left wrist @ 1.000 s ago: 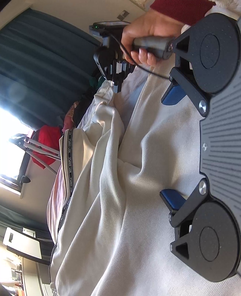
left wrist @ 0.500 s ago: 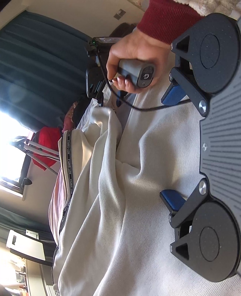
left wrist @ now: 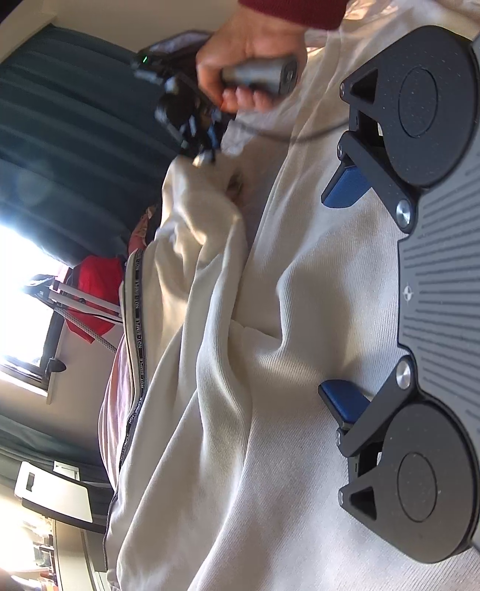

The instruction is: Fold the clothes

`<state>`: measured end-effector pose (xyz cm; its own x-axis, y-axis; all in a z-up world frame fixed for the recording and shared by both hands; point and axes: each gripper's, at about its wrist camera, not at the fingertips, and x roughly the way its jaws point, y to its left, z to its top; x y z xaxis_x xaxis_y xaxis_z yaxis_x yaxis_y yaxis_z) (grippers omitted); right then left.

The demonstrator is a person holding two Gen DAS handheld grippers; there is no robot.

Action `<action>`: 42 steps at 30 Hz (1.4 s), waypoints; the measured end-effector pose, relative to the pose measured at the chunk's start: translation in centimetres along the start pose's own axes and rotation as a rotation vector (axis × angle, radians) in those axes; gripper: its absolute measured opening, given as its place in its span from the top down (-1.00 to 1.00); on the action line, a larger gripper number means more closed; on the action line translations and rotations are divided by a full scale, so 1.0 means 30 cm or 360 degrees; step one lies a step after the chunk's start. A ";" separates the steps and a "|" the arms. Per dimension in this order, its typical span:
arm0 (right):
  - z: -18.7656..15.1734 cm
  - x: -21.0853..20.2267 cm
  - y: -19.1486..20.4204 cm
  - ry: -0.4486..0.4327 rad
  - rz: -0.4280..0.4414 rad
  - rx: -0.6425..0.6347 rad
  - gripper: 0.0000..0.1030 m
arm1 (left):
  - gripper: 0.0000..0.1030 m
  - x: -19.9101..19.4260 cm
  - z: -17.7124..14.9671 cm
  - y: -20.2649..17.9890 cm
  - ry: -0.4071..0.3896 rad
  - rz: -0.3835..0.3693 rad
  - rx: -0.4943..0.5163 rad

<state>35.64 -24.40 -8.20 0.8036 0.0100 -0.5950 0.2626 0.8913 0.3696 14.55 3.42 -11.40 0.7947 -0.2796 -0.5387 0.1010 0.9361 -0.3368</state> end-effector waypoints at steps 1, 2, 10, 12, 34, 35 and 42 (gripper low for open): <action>0.025 -0.023 -0.044 -0.0011 -0.0058 -0.0011 0.81 | -0.95 0.001 0.002 0.000 0.0000 0.0001 0.0000; 0.049 -0.044 -0.082 -0.0025 -0.0114 -0.0024 0.81 | -0.95 0.002 0.003 0.000 0.0001 0.0003 0.0003; 0.251 -0.223 -0.298 -0.0198 -0.0515 -0.0248 0.88 | -0.95 0.010 0.010 0.003 0.0003 0.0009 0.0017; 0.326 -0.265 -0.338 -0.0270 -0.0586 -0.0234 0.88 | -0.95 0.012 0.011 0.000 0.0003 0.0010 0.0023; 0.190 -0.214 -0.628 -0.0123 -0.0272 0.0269 -0.35 | -0.95 0.011 -0.006 -0.012 0.0010 0.0042 0.0068; 0.195 -0.193 -0.588 -0.0132 -0.0240 0.0232 -0.54 | -0.95 0.010 -0.008 -0.012 0.0009 0.0041 0.0069; 0.192 0.054 -0.432 -0.0035 -0.0561 0.0062 -0.59 | -0.98 0.011 -0.014 -0.009 0.0001 0.0028 0.0077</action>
<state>36.62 -38.55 -9.84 0.6713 -0.3051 -0.6755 0.5456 0.8202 0.1718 14.54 3.01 -11.81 0.7964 -0.2629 -0.5446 0.1158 0.9502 -0.2893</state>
